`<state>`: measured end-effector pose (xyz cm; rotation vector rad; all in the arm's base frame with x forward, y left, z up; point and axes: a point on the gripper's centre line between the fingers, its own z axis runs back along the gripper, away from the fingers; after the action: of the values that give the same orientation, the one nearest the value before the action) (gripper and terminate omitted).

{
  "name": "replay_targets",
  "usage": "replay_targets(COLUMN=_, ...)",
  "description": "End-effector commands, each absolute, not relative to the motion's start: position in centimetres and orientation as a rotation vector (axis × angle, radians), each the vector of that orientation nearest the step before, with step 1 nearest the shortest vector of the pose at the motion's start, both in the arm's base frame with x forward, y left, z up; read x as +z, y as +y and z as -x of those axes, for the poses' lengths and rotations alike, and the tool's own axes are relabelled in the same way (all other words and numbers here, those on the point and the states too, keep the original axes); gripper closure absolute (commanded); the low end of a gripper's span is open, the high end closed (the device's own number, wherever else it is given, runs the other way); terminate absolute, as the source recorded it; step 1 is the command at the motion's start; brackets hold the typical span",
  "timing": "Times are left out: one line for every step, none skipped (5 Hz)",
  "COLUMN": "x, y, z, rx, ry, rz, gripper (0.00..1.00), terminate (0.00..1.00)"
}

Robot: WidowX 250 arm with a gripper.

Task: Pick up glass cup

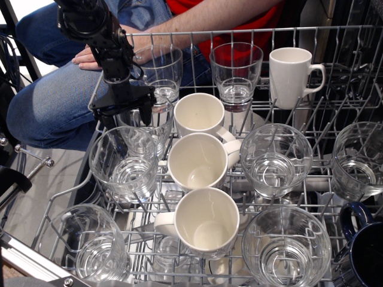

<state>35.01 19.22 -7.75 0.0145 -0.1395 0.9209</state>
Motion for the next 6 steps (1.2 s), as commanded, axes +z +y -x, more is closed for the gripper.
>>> replay_targets(x=-6.2, y=19.9, z=-37.0, rx=0.954, ry=-0.223, rz=-0.018, gripper=1.00, terminate=0.00)
replay_targets(x=-6.0, y=19.6, z=-36.8, rx=0.959, ry=-0.225, rz=-0.027, gripper=1.00, terminate=0.00)
replay_targets(x=-5.0, y=19.6, z=-36.7, rx=0.955, ry=-0.209, rz=-0.034, gripper=1.00, terminate=0.00)
replay_targets(x=-3.2, y=19.4, z=-36.5, rx=0.933, ry=-0.199, rz=-0.041, gripper=1.00, terminate=0.00)
replay_targets(x=-0.5, y=19.3, z=-36.2, rx=0.907, ry=-0.198, rz=-0.039, gripper=1.00, terminate=0.00)
replay_targets(x=1.7, y=18.9, z=-35.2, rx=0.848, ry=-0.339, rz=-0.003, gripper=1.00, terminate=0.00)
